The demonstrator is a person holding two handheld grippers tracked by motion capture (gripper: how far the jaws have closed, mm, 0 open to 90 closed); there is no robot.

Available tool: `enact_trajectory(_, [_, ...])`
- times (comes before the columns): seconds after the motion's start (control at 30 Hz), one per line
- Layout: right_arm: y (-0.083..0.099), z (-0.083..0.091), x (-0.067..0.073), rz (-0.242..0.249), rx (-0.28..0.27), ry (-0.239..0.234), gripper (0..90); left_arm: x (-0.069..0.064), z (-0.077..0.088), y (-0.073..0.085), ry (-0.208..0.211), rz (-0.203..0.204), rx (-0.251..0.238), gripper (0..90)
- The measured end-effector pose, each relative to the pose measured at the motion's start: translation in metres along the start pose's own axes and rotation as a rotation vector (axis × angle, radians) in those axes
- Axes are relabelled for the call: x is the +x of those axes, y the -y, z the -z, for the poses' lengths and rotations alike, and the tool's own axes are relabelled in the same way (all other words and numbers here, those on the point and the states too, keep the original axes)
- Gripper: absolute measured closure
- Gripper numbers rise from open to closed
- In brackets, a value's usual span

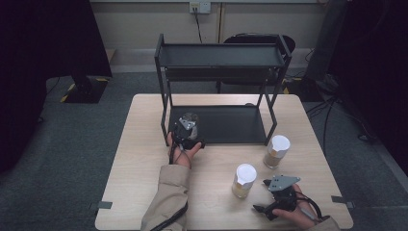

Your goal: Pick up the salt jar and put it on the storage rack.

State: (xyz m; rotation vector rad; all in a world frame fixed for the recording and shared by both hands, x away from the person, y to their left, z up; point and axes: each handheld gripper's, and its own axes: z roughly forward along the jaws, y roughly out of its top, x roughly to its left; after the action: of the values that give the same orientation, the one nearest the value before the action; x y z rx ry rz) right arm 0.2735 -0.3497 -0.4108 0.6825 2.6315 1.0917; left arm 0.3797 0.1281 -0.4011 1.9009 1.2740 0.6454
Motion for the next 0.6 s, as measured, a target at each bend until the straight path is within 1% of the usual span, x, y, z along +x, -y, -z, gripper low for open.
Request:
enact_trajectory(0.17, [0.000, 0.000, 0.000, 0.000, 0.000, 0.000, 0.0, 0.001, 0.005, 0.005, 0.004, -0.005, -0.001, 5.7])
enact_trajectory(0.33, [0.000, 0.000, 0.000, 0.000, 0.000, 0.000, 0.0, 0.002, 0.011, 0.009, 0.015, -0.007, -0.017, 3.2])
enact_trajectory(0.4, [0.000, 0.000, 0.000, 0.000, 0.000, 0.000, 0.0, 0.004, 0.015, 0.011, 0.028, -0.009, -0.025, 2.1])
enact_trajectory(0.43, [0.000, 0.000, 0.000, 0.000, 0.000, 0.000, 0.0, 0.004, 0.016, 0.011, 0.029, -0.013, -0.023, 2.0])
enact_trajectory(0.53, [0.000, 0.000, 0.000, 0.000, 0.000, 0.000, 0.0, 0.006, 0.019, 0.013, 0.042, -0.006, -0.025, 2.0])
enact_trajectory(0.6, [0.000, 0.000, 0.000, 0.000, 0.000, 0.000, 0.0, 0.008, 0.021, 0.015, 0.053, -0.012, -0.022, 2.0])
